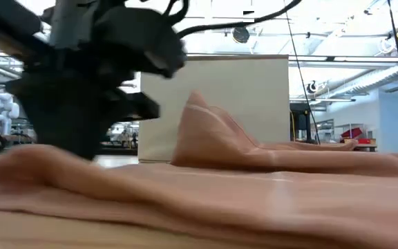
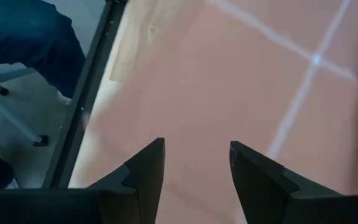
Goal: Fold towel
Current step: Fold the brown towel with white checkered lines
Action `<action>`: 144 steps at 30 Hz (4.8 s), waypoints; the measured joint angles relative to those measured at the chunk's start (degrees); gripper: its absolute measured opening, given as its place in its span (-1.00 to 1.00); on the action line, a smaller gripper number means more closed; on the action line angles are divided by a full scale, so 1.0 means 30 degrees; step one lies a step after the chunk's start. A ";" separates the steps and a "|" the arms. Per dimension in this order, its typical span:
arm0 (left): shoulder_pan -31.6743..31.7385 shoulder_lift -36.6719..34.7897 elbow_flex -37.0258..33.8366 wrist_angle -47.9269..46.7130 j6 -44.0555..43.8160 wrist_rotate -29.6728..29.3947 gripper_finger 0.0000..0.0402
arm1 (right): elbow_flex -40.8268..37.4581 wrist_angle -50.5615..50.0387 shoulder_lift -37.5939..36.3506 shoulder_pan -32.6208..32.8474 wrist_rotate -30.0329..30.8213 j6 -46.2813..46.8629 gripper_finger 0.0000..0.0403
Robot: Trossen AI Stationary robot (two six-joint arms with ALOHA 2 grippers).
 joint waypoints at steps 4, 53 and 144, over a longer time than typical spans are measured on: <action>0.0000 -0.0020 0.0004 -0.3645 -0.0422 -0.0398 -0.70 | 0.0001 -0.0486 -0.0003 0.0000 -0.0022 0.0479 -0.17; 0.0357 0.0074 -0.1158 -0.6415 -0.1430 -0.9700 -0.70 | -0.0014 -0.6001 -0.0003 -0.5203 0.5996 0.1893 -0.17; 0.2025 0.0154 -0.1220 -0.6575 0.2576 -1.0764 -0.70 | -0.9383 1.7355 0.0046 -0.3677 -0.6903 0.1554 -0.17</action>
